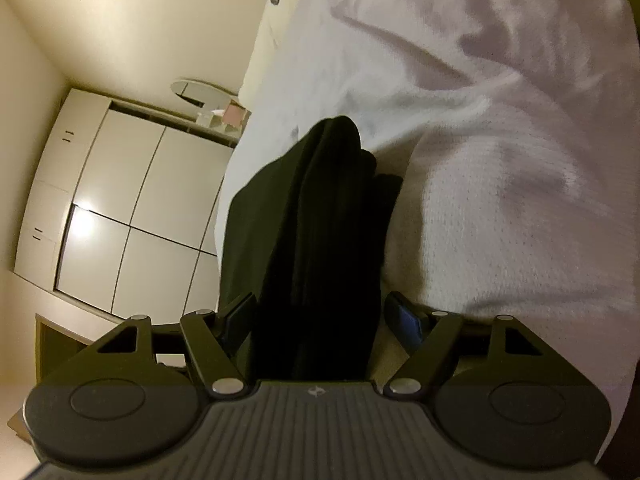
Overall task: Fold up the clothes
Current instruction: 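Grasp the folded black hoodie with both grippers from its sides, then lift and carry the folded hoodie with both grippers to the clothes stack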
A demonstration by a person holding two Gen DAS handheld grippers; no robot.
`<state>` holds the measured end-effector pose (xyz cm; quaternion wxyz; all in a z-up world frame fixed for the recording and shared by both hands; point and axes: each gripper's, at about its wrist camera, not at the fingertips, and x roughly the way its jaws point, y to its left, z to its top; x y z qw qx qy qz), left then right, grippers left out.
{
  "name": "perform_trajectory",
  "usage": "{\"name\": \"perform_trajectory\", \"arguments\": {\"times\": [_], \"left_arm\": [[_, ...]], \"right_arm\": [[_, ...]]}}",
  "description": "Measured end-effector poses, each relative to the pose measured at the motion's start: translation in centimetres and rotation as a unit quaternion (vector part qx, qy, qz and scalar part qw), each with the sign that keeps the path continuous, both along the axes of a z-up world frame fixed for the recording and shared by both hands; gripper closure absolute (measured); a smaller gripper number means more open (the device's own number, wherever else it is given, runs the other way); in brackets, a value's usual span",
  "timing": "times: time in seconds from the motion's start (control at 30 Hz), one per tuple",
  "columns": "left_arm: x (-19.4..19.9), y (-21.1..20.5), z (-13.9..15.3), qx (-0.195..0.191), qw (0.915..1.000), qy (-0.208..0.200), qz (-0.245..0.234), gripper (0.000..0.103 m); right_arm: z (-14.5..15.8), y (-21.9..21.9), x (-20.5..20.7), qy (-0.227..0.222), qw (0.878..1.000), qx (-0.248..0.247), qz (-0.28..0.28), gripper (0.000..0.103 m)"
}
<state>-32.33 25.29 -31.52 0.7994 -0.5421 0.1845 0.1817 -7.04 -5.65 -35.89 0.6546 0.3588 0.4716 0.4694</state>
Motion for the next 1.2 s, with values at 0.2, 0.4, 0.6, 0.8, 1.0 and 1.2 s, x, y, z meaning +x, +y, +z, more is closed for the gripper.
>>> {"name": "perform_trajectory", "arguments": {"times": [0.2, 0.4, 0.6, 0.8, 1.0, 1.2], "left_arm": [[2.0, 1.7, -1.6, -0.026, 0.9988, -0.038, -0.015, 0.052], [2.5, 1.4, 1.5, -0.007, 0.9995, -0.021, -0.024, 0.081], [0.4, 0.7, 10.2, 0.003, 0.9997, -0.013, -0.021, 0.084], [-9.6, -0.2, 18.6, -0.027, 0.9957, -0.028, 0.084, 0.084], [-23.9, -3.0, 27.1, -0.028, 0.9701, -0.033, 0.239, 0.084], [-41.3, -8.4, 31.6, 0.009, 0.9119, -0.027, 0.41, 0.084]], "right_arm": [[0.0, 1.9, 0.7, -0.033, 0.999, 0.007, 0.003, 0.046], [2.8, 3.0, 0.3, -0.068, 0.997, -0.027, 0.001, 0.08], [10.9, 3.9, -1.3, -0.085, 0.994, -0.069, 0.018, 0.082], [21.0, 6.8, -3.8, -0.079, 0.99, -0.071, 0.095, 0.082], [28.6, 13.6, -10.4, -0.044, 0.967, -0.045, 0.248, 0.082], [31.5, 22.8, -23.7, -0.011, 0.905, -0.005, 0.426, 0.082]]}}
